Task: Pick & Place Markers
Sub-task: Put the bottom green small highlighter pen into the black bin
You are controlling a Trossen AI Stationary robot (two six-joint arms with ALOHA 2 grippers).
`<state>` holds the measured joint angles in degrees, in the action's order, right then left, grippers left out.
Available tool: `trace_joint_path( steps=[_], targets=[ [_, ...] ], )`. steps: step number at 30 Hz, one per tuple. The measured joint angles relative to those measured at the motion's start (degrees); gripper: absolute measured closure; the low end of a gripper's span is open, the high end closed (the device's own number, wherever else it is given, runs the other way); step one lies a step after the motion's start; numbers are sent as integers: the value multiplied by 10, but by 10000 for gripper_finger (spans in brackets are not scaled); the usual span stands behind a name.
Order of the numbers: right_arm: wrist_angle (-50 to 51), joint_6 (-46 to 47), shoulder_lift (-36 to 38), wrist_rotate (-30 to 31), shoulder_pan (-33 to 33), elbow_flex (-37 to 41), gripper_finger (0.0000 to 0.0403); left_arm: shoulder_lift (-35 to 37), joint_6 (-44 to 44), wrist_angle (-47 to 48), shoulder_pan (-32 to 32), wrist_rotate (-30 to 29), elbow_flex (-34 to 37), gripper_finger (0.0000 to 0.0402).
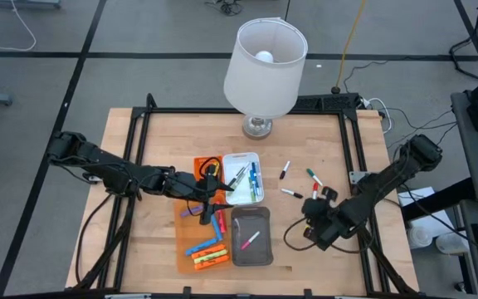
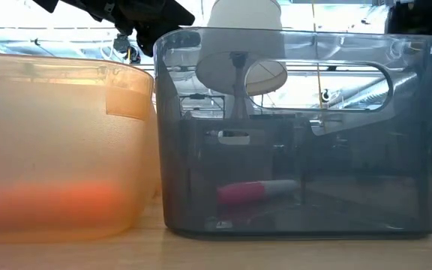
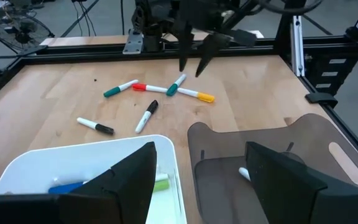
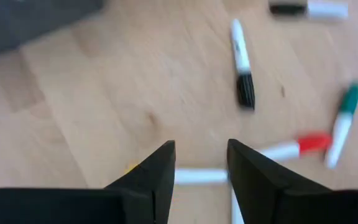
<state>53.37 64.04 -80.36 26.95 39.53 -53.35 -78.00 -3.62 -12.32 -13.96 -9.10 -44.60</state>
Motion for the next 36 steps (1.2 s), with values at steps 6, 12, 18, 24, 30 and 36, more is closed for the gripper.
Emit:
trace_joint_path(
  steps=[6, 12, 18, 24, 30, 36],
  targets=[
    [10, 66, 0, -44, 0, 49, 273, 0, -1, 1, 0, 0, 0, 151],
    [11, 105, 0, -121, -5, 116, 273, 0, -1, 2, 0, 0, 0, 151],
    [-15, 84, 0, -121, -12, 142, 273, 0, -1, 2, 0, 0, 0, 151],
    [-72, 31, 2, -123, -23, 162, 273, 0, -1, 2, 0, 0, 0, 151],
    [-79, 28, 3, -137, -28, 163, 276, 0, -1, 2, 0, 0, 0, 151],
    [-91, 28, 4, -146, -28, 164, 315, 0, -1, 2, 0, 0, 0, 151]
  ],
)
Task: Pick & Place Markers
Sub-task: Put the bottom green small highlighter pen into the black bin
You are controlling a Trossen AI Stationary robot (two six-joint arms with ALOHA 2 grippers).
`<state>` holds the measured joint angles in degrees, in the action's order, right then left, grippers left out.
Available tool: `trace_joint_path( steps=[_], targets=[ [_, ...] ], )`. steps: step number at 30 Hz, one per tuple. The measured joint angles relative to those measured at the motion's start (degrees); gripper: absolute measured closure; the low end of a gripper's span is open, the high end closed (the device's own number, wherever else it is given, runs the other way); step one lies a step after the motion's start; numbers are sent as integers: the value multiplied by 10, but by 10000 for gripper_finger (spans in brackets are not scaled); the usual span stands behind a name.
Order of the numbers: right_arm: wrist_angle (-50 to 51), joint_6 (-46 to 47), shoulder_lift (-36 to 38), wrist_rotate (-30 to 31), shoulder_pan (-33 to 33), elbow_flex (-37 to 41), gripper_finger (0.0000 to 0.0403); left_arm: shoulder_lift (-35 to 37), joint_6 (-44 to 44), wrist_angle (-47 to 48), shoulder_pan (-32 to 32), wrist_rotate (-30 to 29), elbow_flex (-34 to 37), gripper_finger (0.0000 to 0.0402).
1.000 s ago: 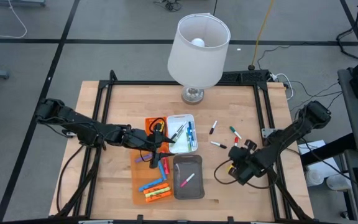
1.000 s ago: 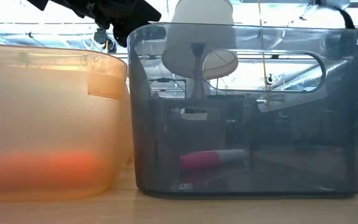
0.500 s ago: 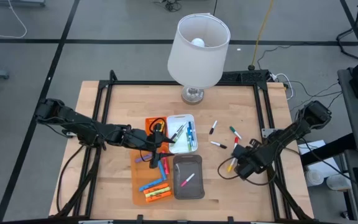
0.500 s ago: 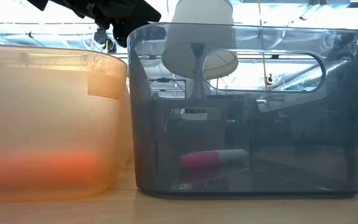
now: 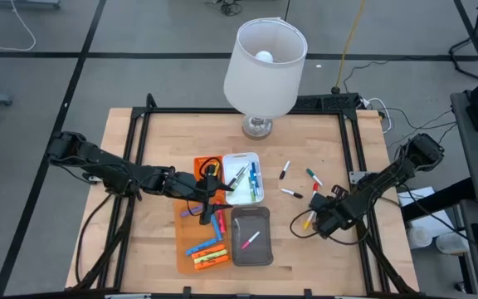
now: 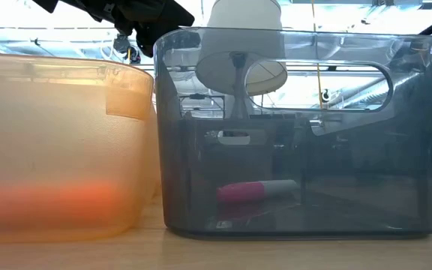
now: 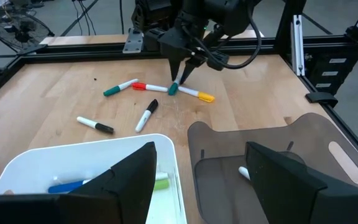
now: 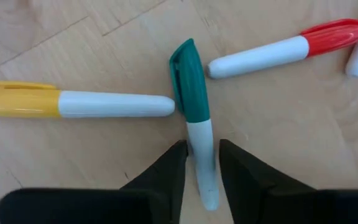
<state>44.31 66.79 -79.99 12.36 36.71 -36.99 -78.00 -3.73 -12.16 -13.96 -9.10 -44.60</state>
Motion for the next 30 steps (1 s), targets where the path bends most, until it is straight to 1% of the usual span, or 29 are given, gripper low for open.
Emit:
trace_joint_path(
  steps=[6, 8, 16, 19, 21, 24, 28, 30],
  targets=[
    [-5, -2, 0, -3, 0, 0, 376, 0, 0, 0, 0, 0, 0, 151],
    [-7, -2, 0, -2, 0, 0, 387, 0, 0, 0, 0, 0, 0, 151],
    [-13, -5, 0, -2, 0, 0, 386, 0, 0, 0, 0, 0, 0, 151],
    [-2, 8, 12, 1, -8, 0, 387, 0, 0, 0, 0, 0, 0, 151],
    [16, 24, 31, 13, -14, 2, 387, 0, 0, 0, 0, 0, 0, 151],
    [25, 40, 65, 55, -14, 2, 387, 0, 0, 0, 0, 0, 0, 151],
    [7, 36, 98, 99, -6, 2, 387, 0, 0, 0, 0, 0, 0, 151],
    [-13, 15, 109, 120, -1, 2, 387, 0, 0, 0, 0, 0, 0, 151]
  ],
)
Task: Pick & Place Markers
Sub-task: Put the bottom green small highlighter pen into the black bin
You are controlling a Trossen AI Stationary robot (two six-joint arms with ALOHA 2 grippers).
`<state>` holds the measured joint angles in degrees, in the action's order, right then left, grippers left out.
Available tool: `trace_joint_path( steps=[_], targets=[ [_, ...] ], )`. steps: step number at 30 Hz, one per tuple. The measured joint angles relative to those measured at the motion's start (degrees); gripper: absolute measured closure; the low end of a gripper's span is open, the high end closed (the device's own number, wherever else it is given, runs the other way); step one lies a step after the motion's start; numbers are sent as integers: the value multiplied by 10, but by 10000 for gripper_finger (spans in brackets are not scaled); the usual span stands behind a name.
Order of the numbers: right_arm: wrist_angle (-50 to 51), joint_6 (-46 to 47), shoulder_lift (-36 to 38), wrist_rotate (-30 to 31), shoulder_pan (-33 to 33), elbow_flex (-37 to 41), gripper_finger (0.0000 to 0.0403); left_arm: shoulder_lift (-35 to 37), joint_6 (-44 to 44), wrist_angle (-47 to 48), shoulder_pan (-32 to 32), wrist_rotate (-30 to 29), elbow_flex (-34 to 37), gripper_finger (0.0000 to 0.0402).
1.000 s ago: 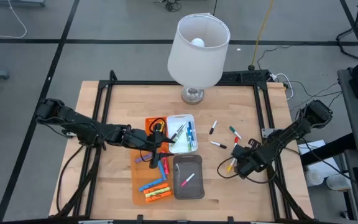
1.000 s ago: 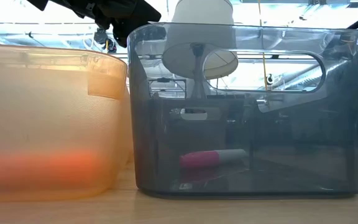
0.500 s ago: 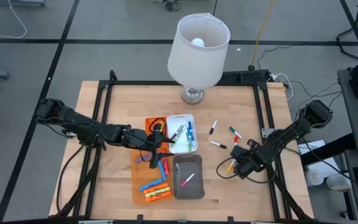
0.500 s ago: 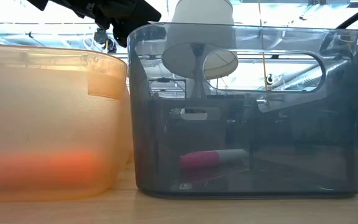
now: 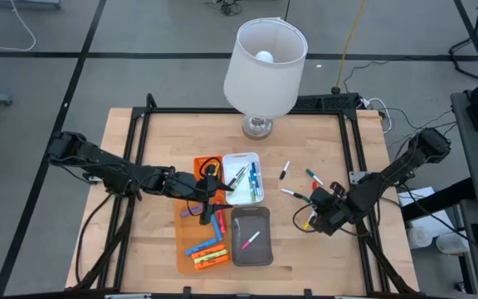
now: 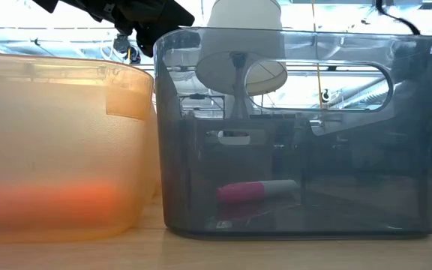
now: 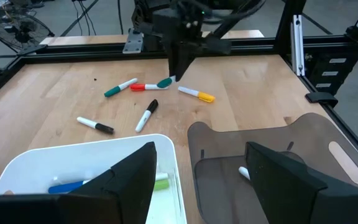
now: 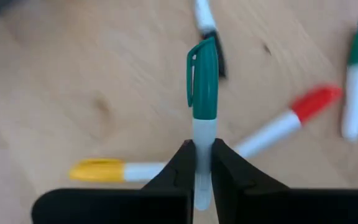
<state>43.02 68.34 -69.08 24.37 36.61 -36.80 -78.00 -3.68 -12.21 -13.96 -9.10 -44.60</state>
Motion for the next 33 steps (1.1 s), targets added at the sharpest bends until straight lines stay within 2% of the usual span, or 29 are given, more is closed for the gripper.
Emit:
trace_joint_path(
  steps=[6, 11, 16, 19, 22, 29, 33],
  targets=[
    [-115, -119, 15, 55, 6, 0, 387, 0, 0, 0, 0, 0, 0, 151],
    [-304, -290, 10, 54, 6, -1, 387, 0, 0, 0, 0, 0, 0, 151],
    [-517, -436, -21, 7, 6, -2, 387, 0, 0, 0, 0, 0, 0, 151],
    [-592, -485, -56, -22, 5, -9, 387, 0, 0, -1, 0, 0, 0, 151],
    [-557, -501, -101, -21, 4, -59, 387, 0, 0, -1, 0, 0, 0, 151],
    [-408, -526, -236, -20, 1, -236, 387, 0, 0, 0, 0, 0, 0, 151],
    [-361, -568, -302, -22, 0, -298, 387, 0, 0, 0, 0, 0, 0, 151]
  ],
)
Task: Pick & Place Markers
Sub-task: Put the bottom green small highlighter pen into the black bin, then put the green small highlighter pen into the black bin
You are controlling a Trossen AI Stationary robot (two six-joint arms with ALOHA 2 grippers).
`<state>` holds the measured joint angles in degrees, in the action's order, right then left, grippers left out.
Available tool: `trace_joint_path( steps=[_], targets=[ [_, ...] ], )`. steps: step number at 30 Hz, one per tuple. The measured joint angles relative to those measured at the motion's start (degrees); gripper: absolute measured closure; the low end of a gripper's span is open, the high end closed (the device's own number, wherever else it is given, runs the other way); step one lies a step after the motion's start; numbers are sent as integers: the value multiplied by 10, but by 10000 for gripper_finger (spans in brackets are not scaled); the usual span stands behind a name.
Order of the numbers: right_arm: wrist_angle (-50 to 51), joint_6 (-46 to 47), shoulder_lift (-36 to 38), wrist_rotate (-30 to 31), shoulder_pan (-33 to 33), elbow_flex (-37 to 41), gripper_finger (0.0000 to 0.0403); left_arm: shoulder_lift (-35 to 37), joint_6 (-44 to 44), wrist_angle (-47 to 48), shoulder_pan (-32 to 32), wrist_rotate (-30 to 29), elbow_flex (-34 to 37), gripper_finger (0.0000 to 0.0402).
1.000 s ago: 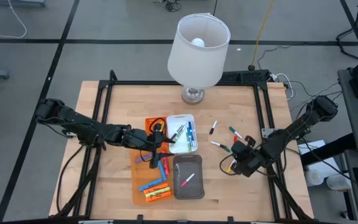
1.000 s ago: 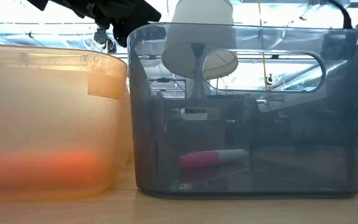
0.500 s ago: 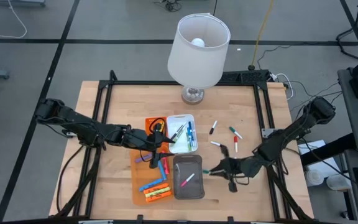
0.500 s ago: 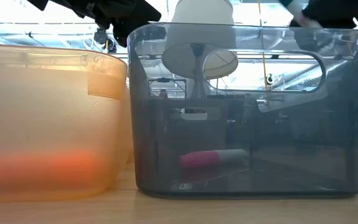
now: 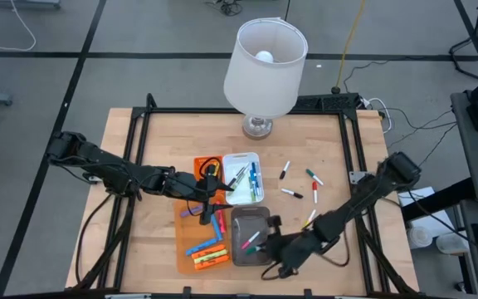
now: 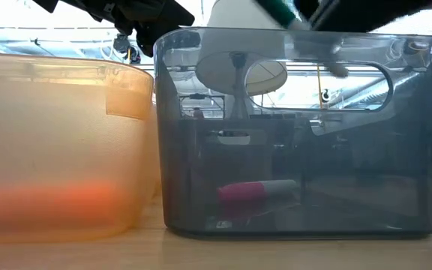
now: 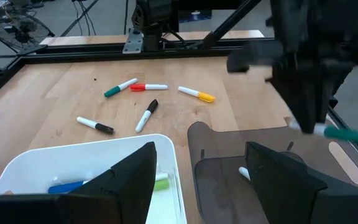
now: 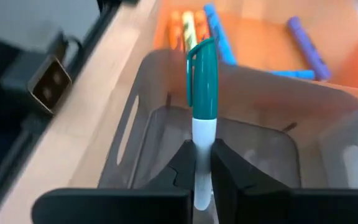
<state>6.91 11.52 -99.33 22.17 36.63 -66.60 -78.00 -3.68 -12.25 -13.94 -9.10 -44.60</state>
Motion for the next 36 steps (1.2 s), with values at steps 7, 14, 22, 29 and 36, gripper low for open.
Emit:
trace_joint_path(
  steps=[7, 14, 22, 29, 36],
  targets=[
    [24, -2, -35, -89, -17, -20, 366, 0, 0, 0, 0, 0, 0, 151],
    [17, -2, -35, -89, -18, -20, 306, 0, 0, 1, 0, 0, 0, 151],
    [51, 1, -19, -89, -18, -20, 281, 0, -1, 1, 0, 0, 0, 151],
    [213, 136, 44, -85, -14, -20, 287, 0, 0, 1, 0, 0, 0, 151],
    [301, 290, 107, -12, 5, 45, 299, 0, -1, 1, 0, 0, 0, 151]
  ],
)
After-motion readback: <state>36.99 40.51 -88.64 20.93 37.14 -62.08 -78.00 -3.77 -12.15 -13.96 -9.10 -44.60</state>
